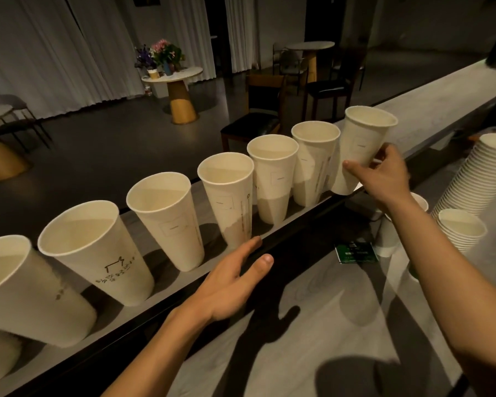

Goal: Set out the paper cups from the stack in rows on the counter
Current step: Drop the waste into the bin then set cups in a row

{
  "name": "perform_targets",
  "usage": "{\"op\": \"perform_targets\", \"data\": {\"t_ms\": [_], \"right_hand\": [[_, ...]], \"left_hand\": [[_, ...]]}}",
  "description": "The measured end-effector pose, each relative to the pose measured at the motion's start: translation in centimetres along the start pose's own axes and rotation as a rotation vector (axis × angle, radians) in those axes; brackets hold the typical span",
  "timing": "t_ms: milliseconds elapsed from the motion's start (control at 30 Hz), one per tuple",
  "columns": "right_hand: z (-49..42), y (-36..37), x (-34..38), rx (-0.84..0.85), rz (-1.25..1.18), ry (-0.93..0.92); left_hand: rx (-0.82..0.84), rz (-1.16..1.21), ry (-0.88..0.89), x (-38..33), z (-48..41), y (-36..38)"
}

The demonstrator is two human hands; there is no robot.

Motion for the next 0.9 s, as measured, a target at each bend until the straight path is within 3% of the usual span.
{"op": "perform_targets", "data": {"t_ms": [900], "right_hand": [[-4.0, 2.8, -0.6, 0.061, 0.185, -0.017]], "left_hand": [[0.001, 0.002, 0.015, 0.7, -0.1, 0.2]]}}
Point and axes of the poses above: each hand's wrist, its own z-axis away from the middle knuckle, its own y-axis out of the palm, x = y × z, the point moved 8 cm from there along -z, towards the middle knuckle, and after that the axes turned 12 degrees about y, right-handed, at the moved point
